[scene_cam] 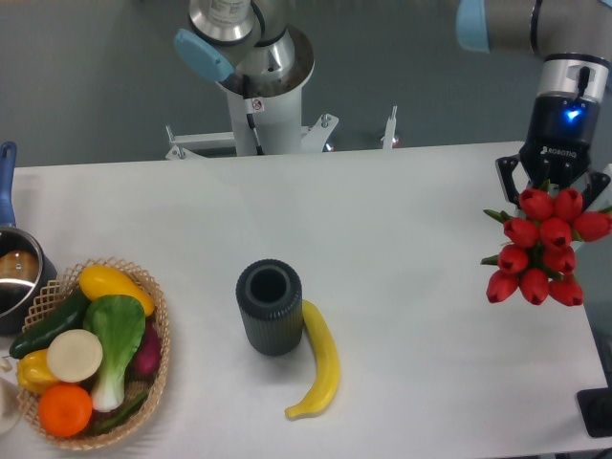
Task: Insert the flowers into the vase
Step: 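Carry the red tulip bunch with the gripper toward the black vase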
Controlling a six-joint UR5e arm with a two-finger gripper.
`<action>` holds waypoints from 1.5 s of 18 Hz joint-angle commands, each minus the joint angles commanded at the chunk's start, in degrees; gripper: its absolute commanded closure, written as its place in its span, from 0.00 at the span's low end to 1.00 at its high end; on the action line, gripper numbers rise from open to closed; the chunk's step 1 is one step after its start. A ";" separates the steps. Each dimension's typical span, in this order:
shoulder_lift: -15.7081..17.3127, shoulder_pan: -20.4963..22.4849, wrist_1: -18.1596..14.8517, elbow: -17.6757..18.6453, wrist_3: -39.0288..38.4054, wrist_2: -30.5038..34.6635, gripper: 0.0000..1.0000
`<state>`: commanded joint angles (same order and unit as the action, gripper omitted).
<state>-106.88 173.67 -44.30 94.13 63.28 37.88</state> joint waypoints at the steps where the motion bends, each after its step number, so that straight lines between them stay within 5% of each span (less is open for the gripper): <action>1: 0.17 -0.26 0.00 0.44 -0.09 0.09 0.66; 9: -0.09 -1.58 0.09 0.09 0.00 -2.55 0.66; 19: 1.75 -8.96 0.09 1.23 0.00 -3.60 0.65; 23: 2.98 -10.98 0.26 3.25 0.09 -9.30 0.65; 27: 3.69 -11.34 0.35 4.57 0.17 -22.47 0.66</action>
<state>-103.18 162.33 -43.95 98.70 63.46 15.41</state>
